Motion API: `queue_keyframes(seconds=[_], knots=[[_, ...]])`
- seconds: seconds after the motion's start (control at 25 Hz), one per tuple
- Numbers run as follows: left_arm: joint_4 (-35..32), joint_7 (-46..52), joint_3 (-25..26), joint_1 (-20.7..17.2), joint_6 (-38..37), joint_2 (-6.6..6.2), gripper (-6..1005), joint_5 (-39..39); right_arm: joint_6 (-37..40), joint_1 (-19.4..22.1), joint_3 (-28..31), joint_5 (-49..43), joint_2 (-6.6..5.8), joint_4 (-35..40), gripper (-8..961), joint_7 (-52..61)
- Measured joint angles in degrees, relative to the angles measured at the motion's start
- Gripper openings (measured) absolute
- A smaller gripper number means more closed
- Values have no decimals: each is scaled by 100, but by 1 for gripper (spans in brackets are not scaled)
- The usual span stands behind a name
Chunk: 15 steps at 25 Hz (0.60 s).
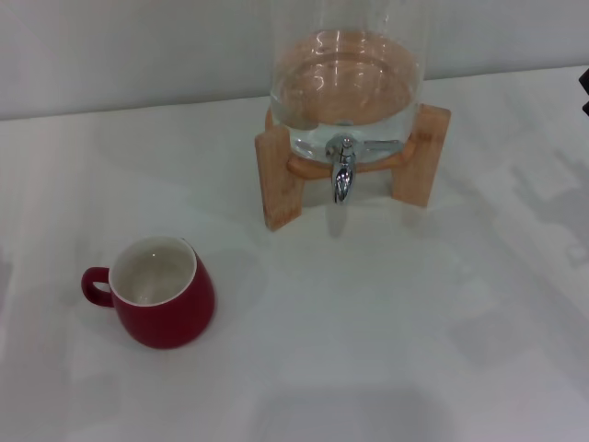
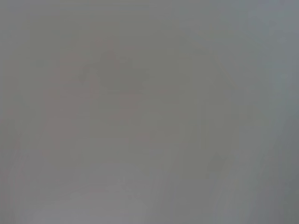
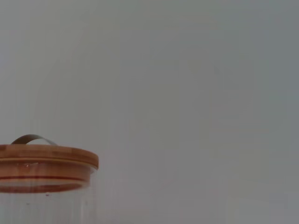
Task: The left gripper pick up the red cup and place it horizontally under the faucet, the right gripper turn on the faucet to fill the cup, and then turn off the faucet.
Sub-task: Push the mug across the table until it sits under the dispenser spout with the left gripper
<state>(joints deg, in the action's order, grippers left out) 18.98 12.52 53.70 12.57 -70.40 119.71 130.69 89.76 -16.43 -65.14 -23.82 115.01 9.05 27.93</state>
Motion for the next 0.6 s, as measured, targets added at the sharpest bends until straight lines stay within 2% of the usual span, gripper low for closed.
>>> queue_keyframes(seconds=[0.6], knots=[[0, 5, 0, 0, 0, 0, 890, 0, -8, 70, -10, 0, -23, 5, 773, 329]])
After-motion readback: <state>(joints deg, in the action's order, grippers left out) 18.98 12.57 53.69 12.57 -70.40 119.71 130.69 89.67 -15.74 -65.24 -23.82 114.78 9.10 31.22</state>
